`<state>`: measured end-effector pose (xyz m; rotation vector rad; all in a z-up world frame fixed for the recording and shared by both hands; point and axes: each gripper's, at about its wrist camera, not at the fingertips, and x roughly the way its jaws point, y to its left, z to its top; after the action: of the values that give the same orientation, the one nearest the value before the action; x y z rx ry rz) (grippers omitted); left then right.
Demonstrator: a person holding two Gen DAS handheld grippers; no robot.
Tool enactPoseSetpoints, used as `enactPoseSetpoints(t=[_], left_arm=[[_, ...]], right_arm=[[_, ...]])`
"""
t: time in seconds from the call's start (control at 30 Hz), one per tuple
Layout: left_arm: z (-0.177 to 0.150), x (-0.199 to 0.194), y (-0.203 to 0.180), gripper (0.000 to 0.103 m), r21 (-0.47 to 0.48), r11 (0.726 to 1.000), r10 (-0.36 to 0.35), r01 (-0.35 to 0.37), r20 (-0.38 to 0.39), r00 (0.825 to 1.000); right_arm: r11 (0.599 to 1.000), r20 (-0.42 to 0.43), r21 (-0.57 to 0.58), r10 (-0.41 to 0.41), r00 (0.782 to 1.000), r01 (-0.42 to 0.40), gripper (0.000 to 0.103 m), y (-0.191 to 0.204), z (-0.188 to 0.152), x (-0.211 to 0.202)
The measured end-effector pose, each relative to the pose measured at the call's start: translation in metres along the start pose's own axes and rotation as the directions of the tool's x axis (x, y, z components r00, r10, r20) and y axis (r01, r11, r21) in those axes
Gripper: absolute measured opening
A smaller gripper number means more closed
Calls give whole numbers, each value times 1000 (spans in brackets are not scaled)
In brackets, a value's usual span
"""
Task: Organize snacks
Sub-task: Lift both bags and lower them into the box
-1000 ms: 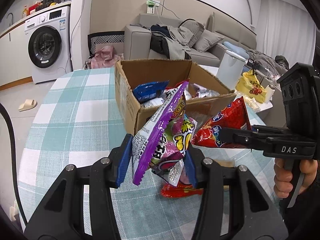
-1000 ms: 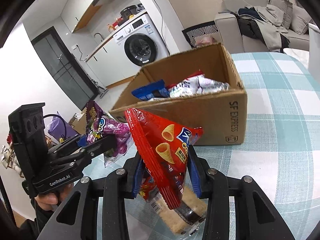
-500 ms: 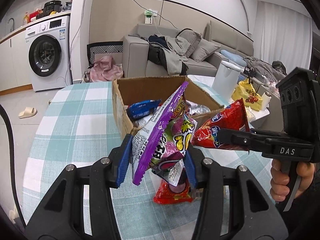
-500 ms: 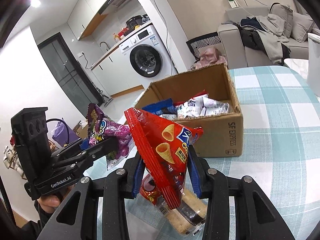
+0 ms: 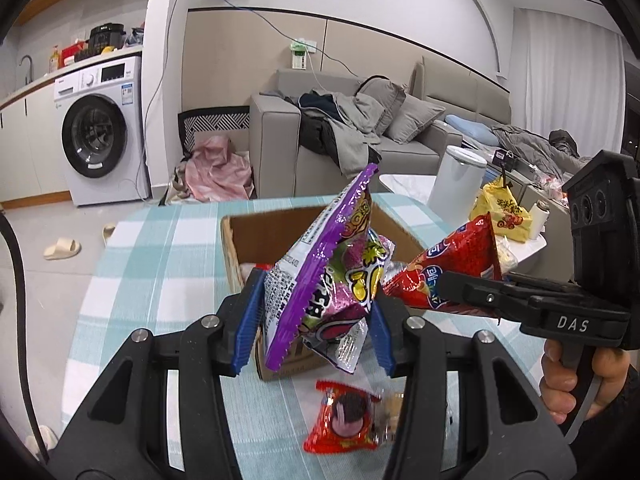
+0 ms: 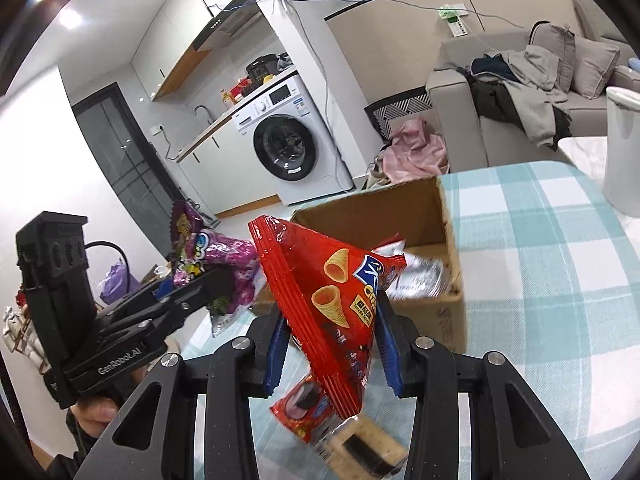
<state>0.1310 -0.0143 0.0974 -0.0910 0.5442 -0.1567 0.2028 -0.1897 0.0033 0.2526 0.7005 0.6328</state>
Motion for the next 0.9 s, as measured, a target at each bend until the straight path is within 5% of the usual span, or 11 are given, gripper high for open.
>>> enactPoseSetpoints(t=[0.9], left_arm=[[23,79,21,45,-35,998,58,-60,-50,997]], right_arm=[[996,-30,3,-88,996,88,40,-16,41,30]])
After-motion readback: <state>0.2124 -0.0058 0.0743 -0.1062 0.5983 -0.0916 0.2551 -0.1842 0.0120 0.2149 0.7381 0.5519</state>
